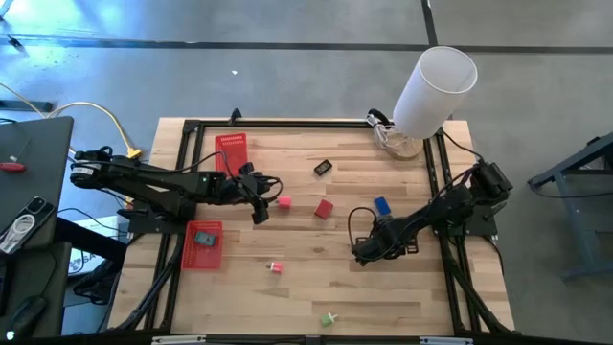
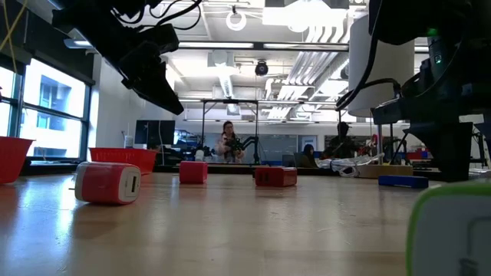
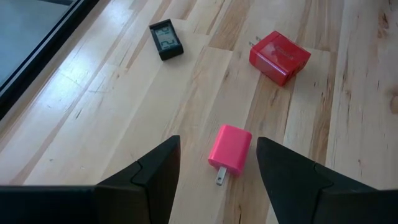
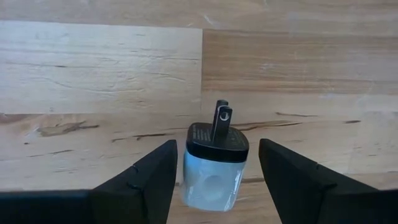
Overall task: Pick & Place Office items
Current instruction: Put the white charger adapter into the top red bin
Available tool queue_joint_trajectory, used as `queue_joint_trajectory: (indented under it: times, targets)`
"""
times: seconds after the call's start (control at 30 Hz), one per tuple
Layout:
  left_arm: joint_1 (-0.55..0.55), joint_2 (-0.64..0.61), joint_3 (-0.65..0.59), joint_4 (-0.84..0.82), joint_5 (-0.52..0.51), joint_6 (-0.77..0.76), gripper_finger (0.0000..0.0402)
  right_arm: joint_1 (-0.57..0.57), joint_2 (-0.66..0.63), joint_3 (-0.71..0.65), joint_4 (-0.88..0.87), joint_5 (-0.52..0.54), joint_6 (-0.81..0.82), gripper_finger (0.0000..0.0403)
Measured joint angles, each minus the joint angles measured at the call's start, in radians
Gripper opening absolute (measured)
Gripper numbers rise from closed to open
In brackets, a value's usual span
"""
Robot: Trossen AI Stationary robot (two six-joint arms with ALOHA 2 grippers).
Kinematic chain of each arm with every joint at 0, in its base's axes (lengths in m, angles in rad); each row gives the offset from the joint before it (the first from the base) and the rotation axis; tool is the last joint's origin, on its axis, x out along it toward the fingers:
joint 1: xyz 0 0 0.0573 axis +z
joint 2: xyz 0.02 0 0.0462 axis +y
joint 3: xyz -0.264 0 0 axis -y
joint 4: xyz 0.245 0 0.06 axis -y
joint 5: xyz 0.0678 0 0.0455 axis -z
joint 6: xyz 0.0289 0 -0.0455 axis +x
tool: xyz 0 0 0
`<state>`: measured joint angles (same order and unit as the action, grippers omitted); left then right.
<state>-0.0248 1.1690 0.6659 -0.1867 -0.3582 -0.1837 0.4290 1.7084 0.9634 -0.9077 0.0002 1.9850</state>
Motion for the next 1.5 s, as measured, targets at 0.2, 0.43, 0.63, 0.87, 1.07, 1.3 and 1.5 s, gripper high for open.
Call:
queue_joint_trajectory:
  times: [0.2,0.43,0.63,0.87,1.07,1.3,1.5]
  targets:
    - [0.0,0.0,0.0,0.0,0.0,-0.005,0.0202,0.0,0.0,0.0,0.0,-0.002,0.0,0.0215]
    - [0.0,0.0,0.0,0.0,0.0,-0.007,0.0202,0.0,0.0,0.0,0.0,-0.001,0.0,0.0215]
    - [0.0,0.0,0.0,0.0,0.0,-0.007,0.0202,0.0,0.006,0.0,0.0,0.002,0.0,0.0215]
    - [0.0,0.0,0.0,0.0,0.0,-0.007,0.0202,-0.006,0.052,0.006,0.025,-0.028,-0.034,0.0215]
    - [0.0,0.0,0.0,-0.001,0.0,-0.007,0.0202,-0.013,0.059,0.004,0.037,-0.035,-0.044,0.0215]
    - [0.0,0.0,0.0,-0.001,0.0,-0.007,0.0202,-0.014,0.061,0.002,0.036,-0.05,-0.053,0.0212]
    - [0.0,0.0,0.0,0.0,0.0,-0.009,0.0202,-0.014,0.063,0.002,0.038,-0.048,-0.077,0.0156]
